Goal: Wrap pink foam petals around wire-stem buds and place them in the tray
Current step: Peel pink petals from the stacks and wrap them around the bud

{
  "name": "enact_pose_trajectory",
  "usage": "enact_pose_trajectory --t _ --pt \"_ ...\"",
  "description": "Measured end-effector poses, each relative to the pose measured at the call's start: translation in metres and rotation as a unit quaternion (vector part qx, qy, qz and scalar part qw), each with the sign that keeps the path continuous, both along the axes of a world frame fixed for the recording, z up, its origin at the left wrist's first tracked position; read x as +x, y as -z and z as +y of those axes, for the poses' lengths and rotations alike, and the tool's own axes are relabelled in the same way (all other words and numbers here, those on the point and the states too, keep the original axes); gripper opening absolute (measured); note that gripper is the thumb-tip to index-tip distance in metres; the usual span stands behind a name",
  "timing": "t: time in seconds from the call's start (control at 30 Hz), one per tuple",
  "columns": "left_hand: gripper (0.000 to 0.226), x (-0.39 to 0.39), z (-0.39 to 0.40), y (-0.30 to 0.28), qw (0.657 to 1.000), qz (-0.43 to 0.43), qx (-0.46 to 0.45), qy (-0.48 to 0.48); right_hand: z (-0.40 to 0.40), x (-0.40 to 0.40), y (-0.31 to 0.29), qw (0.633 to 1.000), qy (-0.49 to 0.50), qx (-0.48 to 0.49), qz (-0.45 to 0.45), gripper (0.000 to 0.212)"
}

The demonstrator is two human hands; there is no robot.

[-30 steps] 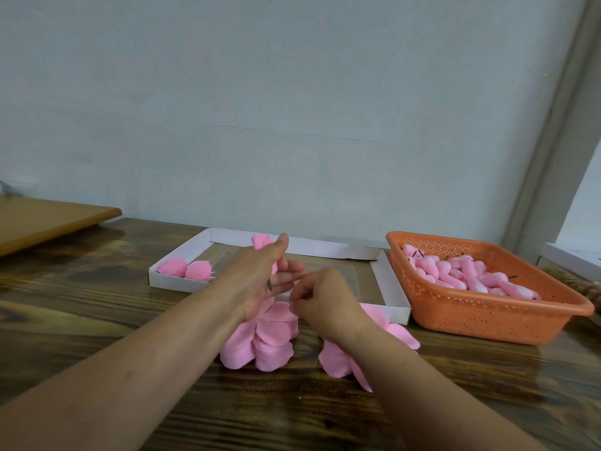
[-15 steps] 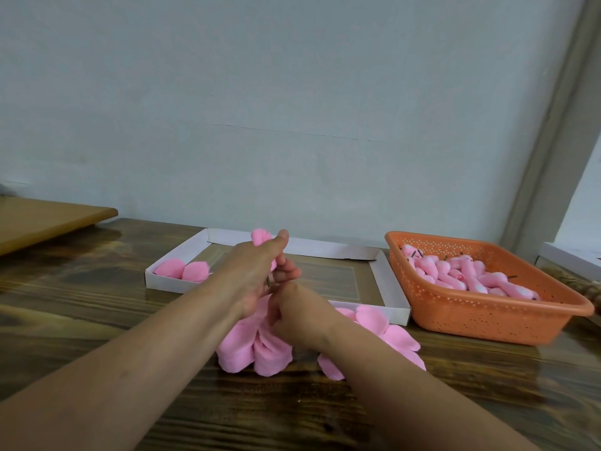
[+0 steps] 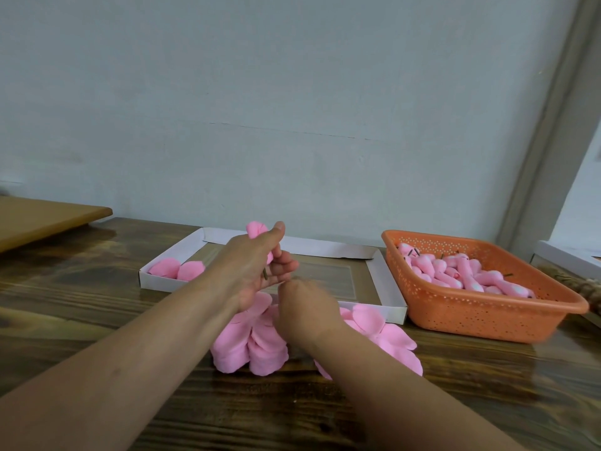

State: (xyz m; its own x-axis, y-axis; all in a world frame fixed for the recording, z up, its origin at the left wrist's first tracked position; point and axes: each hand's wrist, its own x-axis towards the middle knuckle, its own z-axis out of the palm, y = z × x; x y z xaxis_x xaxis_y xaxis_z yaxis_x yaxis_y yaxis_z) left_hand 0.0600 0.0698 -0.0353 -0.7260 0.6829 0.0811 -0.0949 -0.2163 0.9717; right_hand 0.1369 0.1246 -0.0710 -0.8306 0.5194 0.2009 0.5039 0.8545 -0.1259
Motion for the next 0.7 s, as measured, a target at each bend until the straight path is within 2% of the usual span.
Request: enact_pose_trajectory --t 0.17,0.3,0.47,0.57,0.63,0.7 --pt "0.039 0.001 0.000 0.000 1.000 -0.004 -0.005 0.001 0.004 0.002 -0.005 0.999 -0.005 0.022 -0.022 0.007" --pt "0.040 0.002 0.000 -0.001 1.000 -0.014 -0.006 -0.004 0.007 0.003 -0.004 0.998 -0.023 0.052 -0.007 0.023" --pt "0.039 0.003 -0.001 -0.001 1.000 -0.007 -0.007 -0.001 0.009 0.001 0.003 0.994 -0.045 0.100 0.018 0.015" --pt "0.040 0.002 -0.001 -0.003 1.000 -0.008 -0.006 -0.002 0.009 0.002 0.002 0.995 -0.067 0.065 0.040 0.005" --pt "0.040 0.001 0.000 -0.005 1.000 -0.014 -0.002 -0.002 0.011 0.001 0.002 0.995 -0.078 -0.001 0.056 0.021" --pt "0.039 0.001 0.000 -0.006 1.000 -0.018 0.001 -0.005 0.012 -0.002 0.002 0.991 -0.109 -0.039 0.063 0.027"
